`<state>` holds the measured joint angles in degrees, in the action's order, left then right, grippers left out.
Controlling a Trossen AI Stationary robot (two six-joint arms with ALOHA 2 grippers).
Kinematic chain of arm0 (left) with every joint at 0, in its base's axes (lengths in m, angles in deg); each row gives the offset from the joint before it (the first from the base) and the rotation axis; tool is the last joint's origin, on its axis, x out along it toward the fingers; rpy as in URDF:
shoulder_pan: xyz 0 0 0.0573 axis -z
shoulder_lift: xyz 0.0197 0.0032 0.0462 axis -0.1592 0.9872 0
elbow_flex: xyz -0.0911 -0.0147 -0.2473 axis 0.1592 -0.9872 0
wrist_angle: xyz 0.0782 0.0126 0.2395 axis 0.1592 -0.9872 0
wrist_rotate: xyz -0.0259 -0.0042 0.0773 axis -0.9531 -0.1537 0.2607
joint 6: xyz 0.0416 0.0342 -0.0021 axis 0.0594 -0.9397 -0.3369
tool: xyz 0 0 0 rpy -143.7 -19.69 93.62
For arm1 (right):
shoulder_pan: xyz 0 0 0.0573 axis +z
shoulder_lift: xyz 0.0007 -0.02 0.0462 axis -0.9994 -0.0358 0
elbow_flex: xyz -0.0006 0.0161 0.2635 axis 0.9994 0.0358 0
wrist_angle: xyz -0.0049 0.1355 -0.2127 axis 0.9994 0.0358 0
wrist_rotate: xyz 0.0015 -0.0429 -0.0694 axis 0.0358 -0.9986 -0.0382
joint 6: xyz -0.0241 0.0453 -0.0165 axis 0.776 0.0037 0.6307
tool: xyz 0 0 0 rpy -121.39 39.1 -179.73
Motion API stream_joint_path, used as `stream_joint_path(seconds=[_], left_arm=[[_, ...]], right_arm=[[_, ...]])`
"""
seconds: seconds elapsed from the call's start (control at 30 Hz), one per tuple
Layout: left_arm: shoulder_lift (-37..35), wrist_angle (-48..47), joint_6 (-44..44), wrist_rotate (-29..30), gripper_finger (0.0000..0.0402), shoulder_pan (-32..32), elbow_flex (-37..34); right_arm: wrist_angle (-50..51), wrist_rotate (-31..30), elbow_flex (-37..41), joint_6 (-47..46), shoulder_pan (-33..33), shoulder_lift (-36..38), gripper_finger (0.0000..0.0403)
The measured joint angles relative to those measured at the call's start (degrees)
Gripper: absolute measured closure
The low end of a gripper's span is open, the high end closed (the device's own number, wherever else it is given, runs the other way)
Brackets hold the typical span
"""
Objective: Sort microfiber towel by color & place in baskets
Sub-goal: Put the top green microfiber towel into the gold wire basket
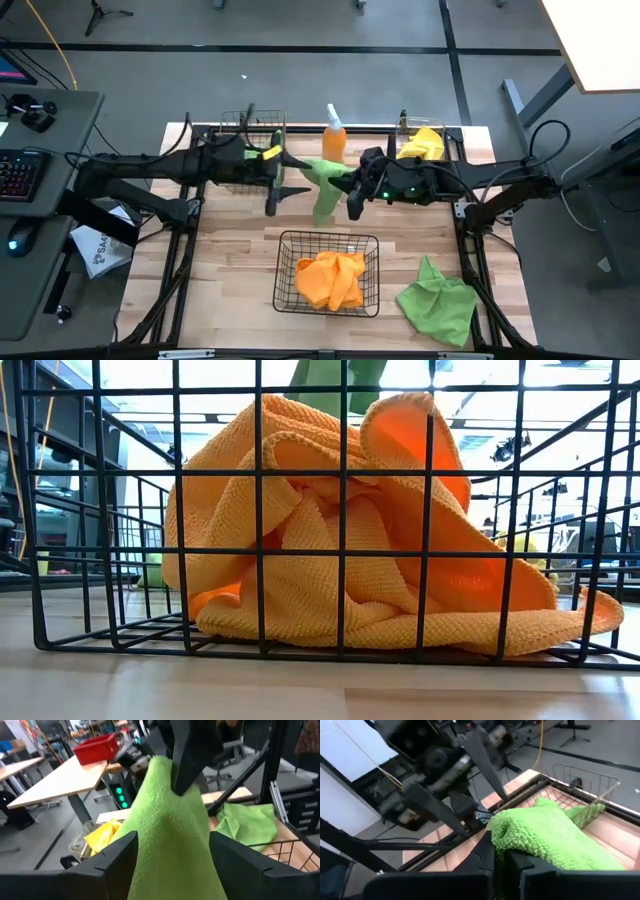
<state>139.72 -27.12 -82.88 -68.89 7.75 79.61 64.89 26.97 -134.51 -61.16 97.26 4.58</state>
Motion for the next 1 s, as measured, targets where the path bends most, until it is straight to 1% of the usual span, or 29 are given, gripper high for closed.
stream_joint_path(seconds=[0.13, 0.27, 0.43, 0.5, 0.6, 0.67, 0.73, 0.8, 0.83, 0.9, 0.93, 0.97, 1.0], left_arm=[[3.7, -1.3, 0.3, 0.0, 0.0148, 0.0, 2.3], [5.5, -0.1, 0.4, -0.2, 0.0136, 0.0, 2.5], [6.8, 0.3, 0.5, -0.4, 0.0135, 0.0, 2.5], [7.2, 1.0, 0.6, -0.8, 0.0135, 0.0, 2.5], [7.1, 1.1, -0.2, -3.5, 0.0135, 0.0, 2.5], [7.1, 1.1, -0.5, -3.8, 0.0144, 0.0, 2.5], [7.1, 1.0, -0.5, -3.0, 0.0169, 0.1, 2.5], [7.1, 1.0, -0.1, -2.2, 0.0217, 0.1, 2.5], [7.1, 1.0, 0.8, -2.0, 0.0251, 0.1, 2.5], [7.1, 0.7, 3.0, -2.1, 0.0336, -0.5, 2.5], [7.0, 0.3, 3.9, -2.3, 0.0367, -0.9, 2.5], [6.7, -0.6, 4.5, -2.3, 0.0381, -1.5, 2.5], [6.4, -2.1, 4.5, -1.9, 0.0384, -2.0, 2.5]], right_arm=[[0.0, 0.1, 0.0, 1.4, 0.3, -0.5, 0.0402], [-0.3, 0.6, 0.0, 2.9, 0.9, -0.6, 0.0402], [-1.2, 5.3, 0.0, 4.6, 1.0, -0.6, 0.0402], [-1.3, 5.8, 0.0, 4.6, 1.0, -0.6, 0.0403], [-1.9, 6.0, 0.0, 5.7, 1.0, -0.6, 0.0403], [-2.2, 6.6, 0.0, 6.0, 1.0, -0.6, 0.0403], [-2.3, 7.4, 0.0, 5.7, 1.0, -0.6, 0.0402], [-2.5, 8.0, 0.0, 5.6, 1.0, -0.6, 0.0398], [-2.9, 8.0, 0.0, 5.6, 1.0, -0.6, 0.0394], [-3.5, 8.2, 0.0, 5.7, 1.0, -0.6, 0.0381], [-3.7, 8.4, 0.0, 5.9, 0.9, -0.6, 0.0372], [-3.8, 8.5, 0.0, 5.9, 0.9, -0.6, 0.0362], [-3.9, 8.5, 0.0, 5.9, 0.9, -0.6, 0.0351]])
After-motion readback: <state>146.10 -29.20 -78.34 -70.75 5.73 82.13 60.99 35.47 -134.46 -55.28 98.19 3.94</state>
